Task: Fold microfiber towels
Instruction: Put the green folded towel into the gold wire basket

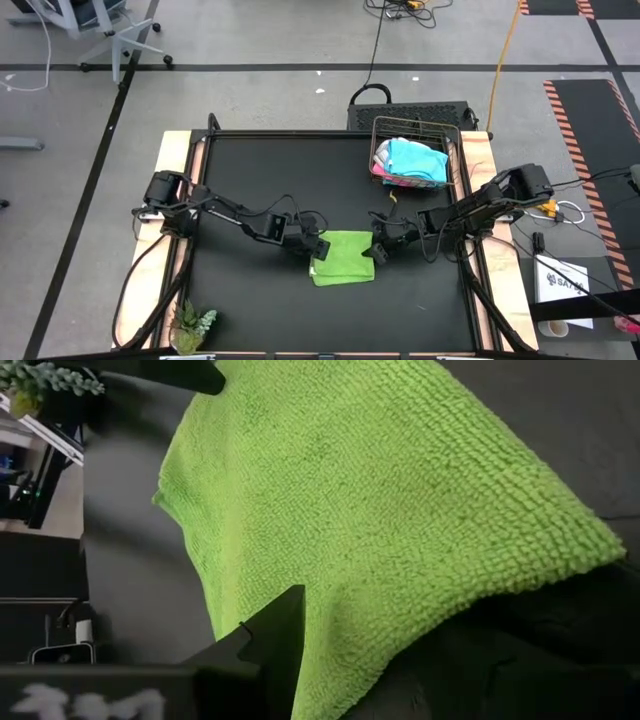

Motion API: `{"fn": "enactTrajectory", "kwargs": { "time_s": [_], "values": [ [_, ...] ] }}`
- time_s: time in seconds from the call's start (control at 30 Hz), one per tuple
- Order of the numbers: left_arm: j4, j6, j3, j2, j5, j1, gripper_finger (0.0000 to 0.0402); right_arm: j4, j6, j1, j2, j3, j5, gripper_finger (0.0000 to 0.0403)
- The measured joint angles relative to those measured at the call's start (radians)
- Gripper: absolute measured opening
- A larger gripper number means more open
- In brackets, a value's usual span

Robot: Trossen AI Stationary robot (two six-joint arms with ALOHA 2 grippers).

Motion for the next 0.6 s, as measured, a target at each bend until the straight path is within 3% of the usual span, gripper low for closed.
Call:
{"fn": "enactTrajectory", "kwargs": {
  "time_s": [0.33,0.6],
  "values": [
    [-0.039,0.006,0.0,0.001,-0.026,0.0,0.0234,0.007,0.004,0.0,0.001,-0.001,0.002,0.016],
    [0.069,0.004,0.005,0.086,0.017,0.002,0.0216,0.006,0.013,0.0,0.002,-0.002,0.001,0.016]
  ]
}}
